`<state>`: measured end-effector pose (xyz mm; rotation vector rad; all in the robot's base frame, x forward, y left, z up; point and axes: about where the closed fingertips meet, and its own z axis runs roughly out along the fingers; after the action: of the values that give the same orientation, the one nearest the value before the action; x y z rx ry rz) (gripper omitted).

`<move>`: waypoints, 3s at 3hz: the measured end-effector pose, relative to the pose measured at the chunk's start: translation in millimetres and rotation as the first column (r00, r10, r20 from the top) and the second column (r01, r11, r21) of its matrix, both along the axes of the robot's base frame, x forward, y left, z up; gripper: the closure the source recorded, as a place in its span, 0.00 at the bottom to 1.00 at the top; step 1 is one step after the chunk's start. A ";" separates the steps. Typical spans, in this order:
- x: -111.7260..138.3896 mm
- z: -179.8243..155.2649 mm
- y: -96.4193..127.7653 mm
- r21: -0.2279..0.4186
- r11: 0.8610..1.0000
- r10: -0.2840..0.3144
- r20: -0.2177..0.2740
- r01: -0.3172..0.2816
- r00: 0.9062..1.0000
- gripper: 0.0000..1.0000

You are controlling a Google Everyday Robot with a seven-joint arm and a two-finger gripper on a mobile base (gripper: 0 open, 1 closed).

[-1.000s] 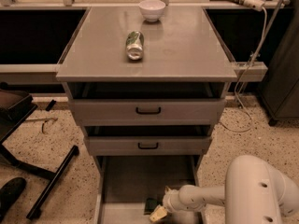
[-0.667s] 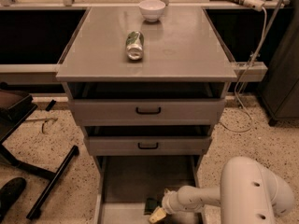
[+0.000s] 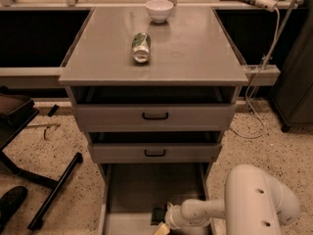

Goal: Pick sponge from bottom drawer and place on counter

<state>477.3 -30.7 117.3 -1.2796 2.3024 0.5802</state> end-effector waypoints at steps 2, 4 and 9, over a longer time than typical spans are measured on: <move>2.6 -24.2 23.4 -0.048 0.997 0.057 0.035 -0.056 0.998 0.00; 3.5 -24.4 25.8 -0.049 0.997 0.061 0.038 -0.059 0.997 0.41; -8.9 162.0 30.9 0.140 0.975 0.145 0.178 -0.171 0.973 1.00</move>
Offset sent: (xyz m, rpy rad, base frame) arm 0.0109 0.0379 -0.0367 -0.0879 -0.0751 0.0928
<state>468.4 0.3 279.3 -1.3891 1.9913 0.6643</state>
